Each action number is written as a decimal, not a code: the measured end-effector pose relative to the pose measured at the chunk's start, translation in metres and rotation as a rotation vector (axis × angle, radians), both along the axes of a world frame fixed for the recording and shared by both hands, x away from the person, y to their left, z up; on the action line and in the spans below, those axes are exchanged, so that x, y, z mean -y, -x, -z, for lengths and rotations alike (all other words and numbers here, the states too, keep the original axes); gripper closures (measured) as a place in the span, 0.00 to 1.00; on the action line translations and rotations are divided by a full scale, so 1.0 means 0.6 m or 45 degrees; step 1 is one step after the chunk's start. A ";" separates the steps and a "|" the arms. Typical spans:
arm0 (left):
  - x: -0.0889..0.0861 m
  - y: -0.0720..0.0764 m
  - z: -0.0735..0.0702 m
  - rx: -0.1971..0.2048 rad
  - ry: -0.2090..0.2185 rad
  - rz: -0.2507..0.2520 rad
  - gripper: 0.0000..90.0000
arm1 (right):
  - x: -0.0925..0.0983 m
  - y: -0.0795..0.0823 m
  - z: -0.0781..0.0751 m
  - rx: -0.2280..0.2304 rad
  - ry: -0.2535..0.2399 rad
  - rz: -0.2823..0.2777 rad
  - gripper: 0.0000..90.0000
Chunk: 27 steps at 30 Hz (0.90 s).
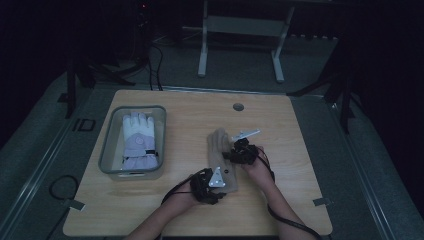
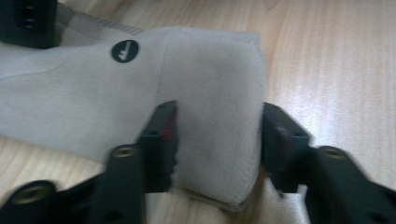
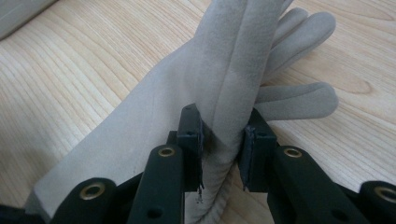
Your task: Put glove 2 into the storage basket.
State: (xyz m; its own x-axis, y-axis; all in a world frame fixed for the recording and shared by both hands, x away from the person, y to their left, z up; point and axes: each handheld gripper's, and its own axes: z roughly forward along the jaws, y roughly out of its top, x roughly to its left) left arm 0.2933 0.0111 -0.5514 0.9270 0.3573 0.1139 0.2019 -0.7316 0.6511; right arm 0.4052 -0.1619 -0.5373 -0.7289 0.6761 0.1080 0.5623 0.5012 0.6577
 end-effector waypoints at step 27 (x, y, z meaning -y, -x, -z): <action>-0.026 0.012 -0.088 0.123 -0.140 -0.021 0.91 | -0.043 0.000 -0.079 0.087 -0.097 -0.006 0.84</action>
State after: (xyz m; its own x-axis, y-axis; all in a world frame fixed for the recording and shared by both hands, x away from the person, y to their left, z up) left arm 0.2861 0.0267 -0.4988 0.9041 0.3526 0.2414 0.1546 -0.7966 0.5845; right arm 0.4055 -0.1361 -0.4901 -0.7392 0.6646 0.1092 0.5129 0.4504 0.7308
